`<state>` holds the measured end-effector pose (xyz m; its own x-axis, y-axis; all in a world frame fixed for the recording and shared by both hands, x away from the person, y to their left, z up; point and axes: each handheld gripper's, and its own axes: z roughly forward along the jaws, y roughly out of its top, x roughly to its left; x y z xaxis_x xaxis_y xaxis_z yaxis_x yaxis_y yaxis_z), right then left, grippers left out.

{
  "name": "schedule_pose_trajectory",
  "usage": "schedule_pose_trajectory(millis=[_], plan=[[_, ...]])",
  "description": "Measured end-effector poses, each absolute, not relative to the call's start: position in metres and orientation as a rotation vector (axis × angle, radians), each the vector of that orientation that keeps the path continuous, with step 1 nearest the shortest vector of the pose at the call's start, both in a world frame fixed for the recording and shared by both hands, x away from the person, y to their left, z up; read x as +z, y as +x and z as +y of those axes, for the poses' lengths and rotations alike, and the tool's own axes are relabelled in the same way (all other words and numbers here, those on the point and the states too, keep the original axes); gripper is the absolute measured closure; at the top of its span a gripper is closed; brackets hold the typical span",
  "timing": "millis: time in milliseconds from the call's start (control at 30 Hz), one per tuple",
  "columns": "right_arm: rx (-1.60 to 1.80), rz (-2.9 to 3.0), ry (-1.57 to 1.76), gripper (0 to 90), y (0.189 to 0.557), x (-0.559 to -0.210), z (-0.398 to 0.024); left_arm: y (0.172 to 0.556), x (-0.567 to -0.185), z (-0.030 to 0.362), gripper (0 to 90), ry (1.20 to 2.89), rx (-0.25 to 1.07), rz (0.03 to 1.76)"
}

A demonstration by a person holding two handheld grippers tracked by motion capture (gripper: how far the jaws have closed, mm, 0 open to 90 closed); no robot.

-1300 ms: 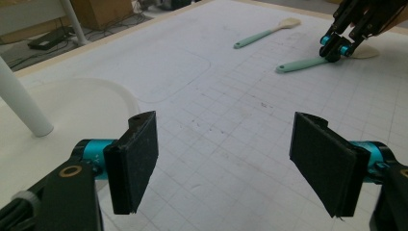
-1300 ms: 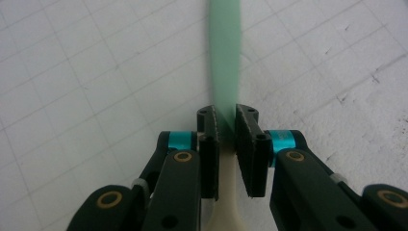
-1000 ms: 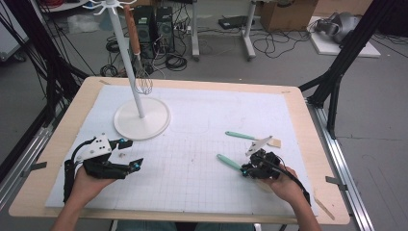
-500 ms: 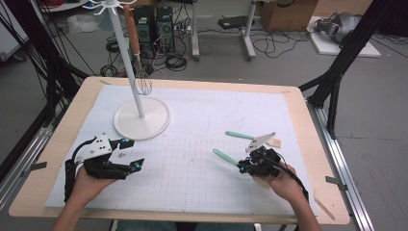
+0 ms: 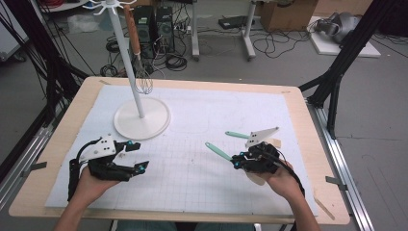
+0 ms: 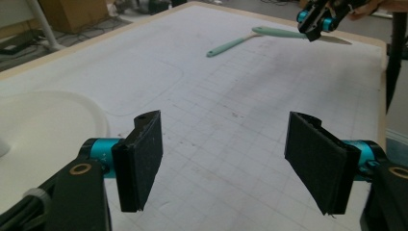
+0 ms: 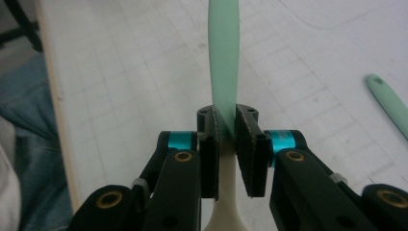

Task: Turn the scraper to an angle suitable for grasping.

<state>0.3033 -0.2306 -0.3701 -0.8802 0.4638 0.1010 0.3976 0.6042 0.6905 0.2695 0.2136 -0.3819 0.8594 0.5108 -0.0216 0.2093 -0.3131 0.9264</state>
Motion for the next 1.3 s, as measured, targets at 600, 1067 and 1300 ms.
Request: schedule_pose_trajectory(millis=[600,1067,1300], plan=[[1.288,2.742,0.604,80.1,0.297,-0.346,-0.198,0.271,-0.377,0.191,34.3,1.924,0.228,0.48],[1.324,2.754,0.509,80.0,0.294,-0.338,-0.177,0.271,-0.374,0.168,40.9,1.946,0.159,0.416],[1.333,2.76,0.469,80.0,0.293,-0.338,-0.167,0.273,-0.375,0.158,41.9,1.947,0.126,0.409]])
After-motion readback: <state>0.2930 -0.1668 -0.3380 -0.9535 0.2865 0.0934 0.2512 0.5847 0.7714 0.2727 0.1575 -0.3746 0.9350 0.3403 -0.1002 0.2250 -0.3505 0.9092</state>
